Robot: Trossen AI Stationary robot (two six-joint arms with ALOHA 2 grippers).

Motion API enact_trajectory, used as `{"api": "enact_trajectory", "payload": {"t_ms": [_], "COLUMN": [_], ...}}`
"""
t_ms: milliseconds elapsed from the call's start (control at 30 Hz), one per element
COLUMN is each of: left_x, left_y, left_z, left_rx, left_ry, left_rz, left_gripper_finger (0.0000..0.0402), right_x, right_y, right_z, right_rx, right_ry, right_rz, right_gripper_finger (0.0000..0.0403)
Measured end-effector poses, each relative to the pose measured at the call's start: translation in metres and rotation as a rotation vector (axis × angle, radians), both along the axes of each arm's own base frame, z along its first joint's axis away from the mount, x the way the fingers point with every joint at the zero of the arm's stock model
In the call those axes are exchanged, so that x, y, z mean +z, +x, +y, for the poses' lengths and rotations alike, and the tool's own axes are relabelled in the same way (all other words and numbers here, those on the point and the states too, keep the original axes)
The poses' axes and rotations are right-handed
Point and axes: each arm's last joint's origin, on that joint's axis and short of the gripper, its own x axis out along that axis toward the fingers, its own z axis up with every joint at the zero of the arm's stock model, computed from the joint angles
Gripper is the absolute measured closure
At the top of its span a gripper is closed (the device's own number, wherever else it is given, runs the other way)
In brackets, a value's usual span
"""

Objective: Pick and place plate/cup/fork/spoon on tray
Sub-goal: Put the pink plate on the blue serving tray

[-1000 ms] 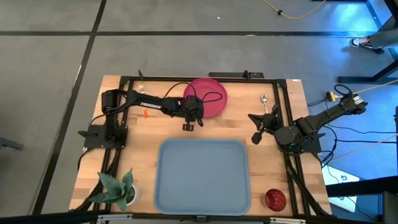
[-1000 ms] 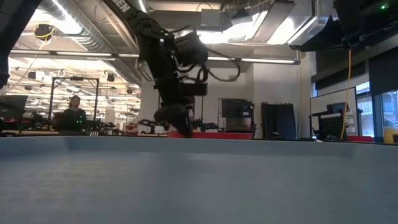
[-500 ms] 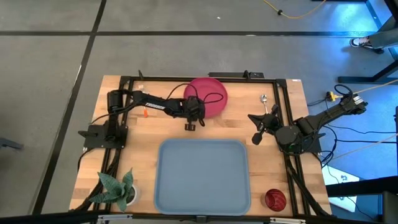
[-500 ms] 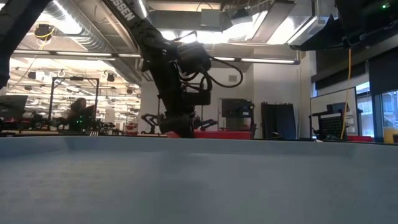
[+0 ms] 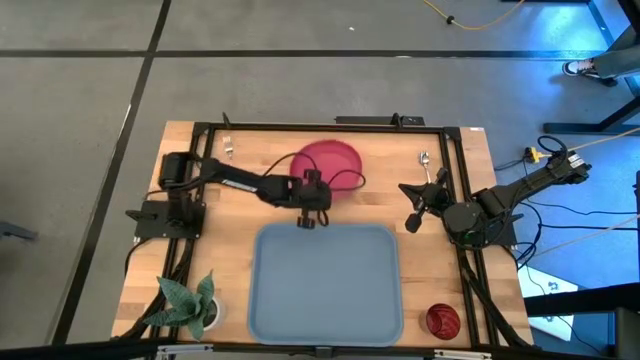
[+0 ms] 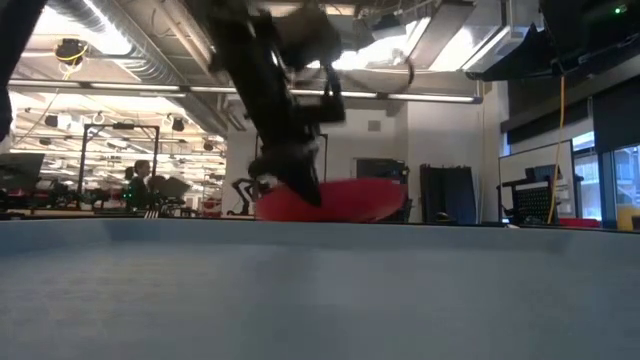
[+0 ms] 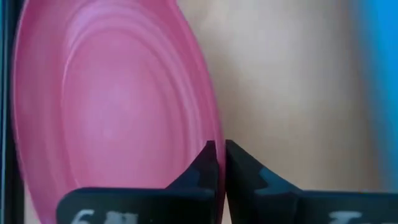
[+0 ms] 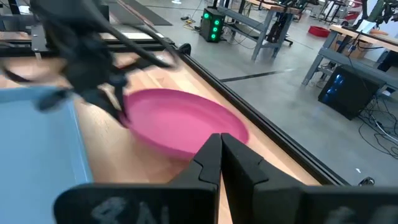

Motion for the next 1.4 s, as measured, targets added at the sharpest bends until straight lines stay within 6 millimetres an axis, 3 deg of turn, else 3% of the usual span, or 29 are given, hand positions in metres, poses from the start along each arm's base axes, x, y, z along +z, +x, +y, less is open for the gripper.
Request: {"api": "enact_trajectory", "payload": {"t_ms": [200, 433, 667, 1100, 1400], "left_x": [0.035, 0.046, 0.055, 0.007, -0.004], "left_y": [-0.015, -0.036, -0.035, -0.002, -0.002], "left_z": [-0.066, -0.145, -0.208, -0.278, -0.29], "left_rx": [-0.05, -0.12, -0.174, -0.262, -0.182], "left_ry": [-0.081, -0.137, -0.185, -0.192, -0.245], "left_rz": [-0.109, -0.138, -0.213, -0.029, 0.076], "left_gripper_finger": [0.0399, 0.0399, 0.0399, 0.0399, 0.0399], "right_x": [0.0, 0.0, -0.001, 0.0, 0.0], "right_y": [0.0, 0.0, 0.0, 0.0, 0.0], "right_z": [0.0, 0.0, 0.0, 0.0, 0.0], "right_rx": [0.005, 0.006, 0.006, 0.006, 0.006], "right_ry": [0.004, 0.002, 0.002, 0.003, 0.001], "right_rz": [0.001, 0.006, 0.009, 0.006, 0.008], "right_gripper_finger": [0.0387, 0.0387, 0.0387, 0.0387, 0.0387]}}
